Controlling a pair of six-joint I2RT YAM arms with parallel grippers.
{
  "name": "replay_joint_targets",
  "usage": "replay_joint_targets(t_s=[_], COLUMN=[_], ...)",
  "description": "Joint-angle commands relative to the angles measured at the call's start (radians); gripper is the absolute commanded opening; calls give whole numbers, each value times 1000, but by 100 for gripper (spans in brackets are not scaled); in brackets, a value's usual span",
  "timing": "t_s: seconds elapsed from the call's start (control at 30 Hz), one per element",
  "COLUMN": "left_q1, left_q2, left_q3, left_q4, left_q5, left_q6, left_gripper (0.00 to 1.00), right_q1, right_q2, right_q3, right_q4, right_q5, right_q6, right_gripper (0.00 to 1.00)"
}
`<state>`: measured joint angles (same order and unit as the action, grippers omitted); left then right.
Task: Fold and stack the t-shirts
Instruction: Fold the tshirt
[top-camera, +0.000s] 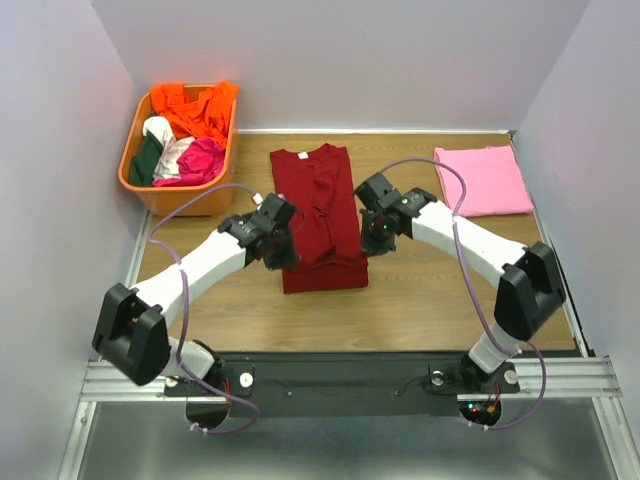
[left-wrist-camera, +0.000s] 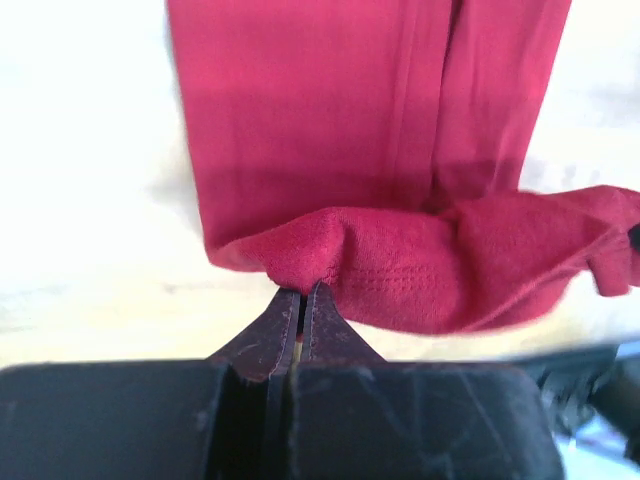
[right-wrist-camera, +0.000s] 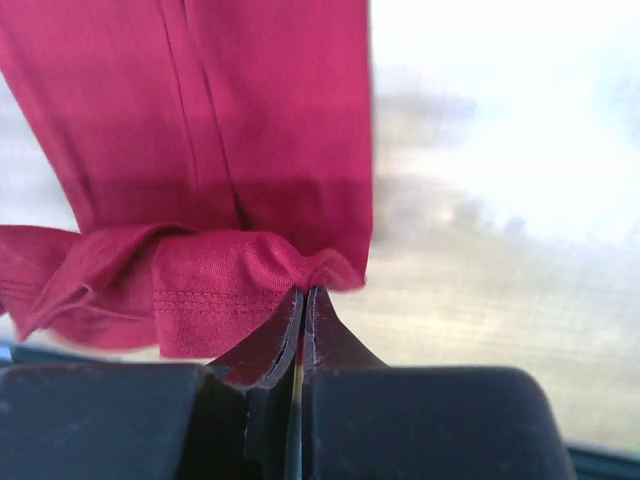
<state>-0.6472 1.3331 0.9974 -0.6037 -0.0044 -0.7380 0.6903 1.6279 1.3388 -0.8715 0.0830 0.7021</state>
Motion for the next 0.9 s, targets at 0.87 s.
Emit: replay_joint_targets(t_s=[0.87], left_q1=[290], left_q2=[409], left_q3=[317], left_q4=[168], left_q5=[-29], left_q6=[298], left_gripper=[0], right_q1=[-205], right_q2=[517], right_q3=[588], right_q4=[0], right_q5=[9], right_q6=[-289], right_gripper=[1])
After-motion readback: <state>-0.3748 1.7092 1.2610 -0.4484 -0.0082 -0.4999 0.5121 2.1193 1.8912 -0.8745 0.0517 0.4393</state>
